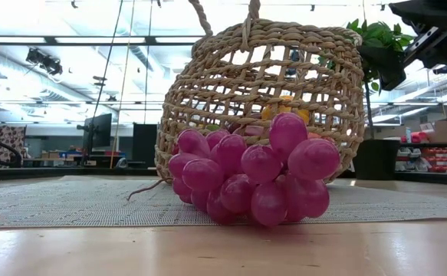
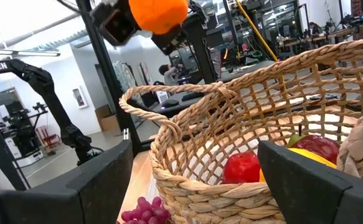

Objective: Build produce basket
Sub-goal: Put the orange into the brown basket

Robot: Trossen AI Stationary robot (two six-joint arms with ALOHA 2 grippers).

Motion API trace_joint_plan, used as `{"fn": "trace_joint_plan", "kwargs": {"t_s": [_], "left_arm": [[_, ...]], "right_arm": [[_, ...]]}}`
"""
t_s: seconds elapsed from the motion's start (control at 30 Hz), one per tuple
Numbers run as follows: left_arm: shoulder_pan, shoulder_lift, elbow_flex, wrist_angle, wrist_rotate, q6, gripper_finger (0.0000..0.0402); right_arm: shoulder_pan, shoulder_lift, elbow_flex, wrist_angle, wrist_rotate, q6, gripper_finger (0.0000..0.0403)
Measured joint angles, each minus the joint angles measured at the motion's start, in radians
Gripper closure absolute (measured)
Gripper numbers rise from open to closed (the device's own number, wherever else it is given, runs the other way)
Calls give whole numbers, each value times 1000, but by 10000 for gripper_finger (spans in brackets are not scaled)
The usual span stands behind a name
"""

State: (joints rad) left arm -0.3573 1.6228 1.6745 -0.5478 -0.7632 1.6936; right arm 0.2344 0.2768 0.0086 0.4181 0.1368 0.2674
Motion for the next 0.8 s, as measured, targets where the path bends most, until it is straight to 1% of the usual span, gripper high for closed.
{"fn": "trace_joint_plan", "kwargs": {"t_s": [0.1, 0.3, 0.37, 0.43, 0.5, 0.57, 0.8], "left_arm": [[-6, 4, 0, -6, -1, 69, 61], [1, 18, -1, -3, -3, 67, 61], [6, 19, 0, 1, -3, 29, 60], [22, 23, 0, 4, -2, -59, 61], [49, 23, 0, 6, -1, -202, 60], [83, 22, 0, 11, -3, -395, 60], [204, 22, 0, 26, -3, -1224, 60]], "right_arm": [[0, 0, 0, -1, 0, 0, 55], [0, 0, 0, 0, 0, 0, 55], [0, 0, 0, 0, 0, 0, 55], [0, 0, 0, 0, 0, 0, 55], [0, 0, 0, 0, 0, 0, 55], [0, 0, 0, 0, 0, 0, 55], [0, 0, 0, 0, 0, 0, 55]]}}
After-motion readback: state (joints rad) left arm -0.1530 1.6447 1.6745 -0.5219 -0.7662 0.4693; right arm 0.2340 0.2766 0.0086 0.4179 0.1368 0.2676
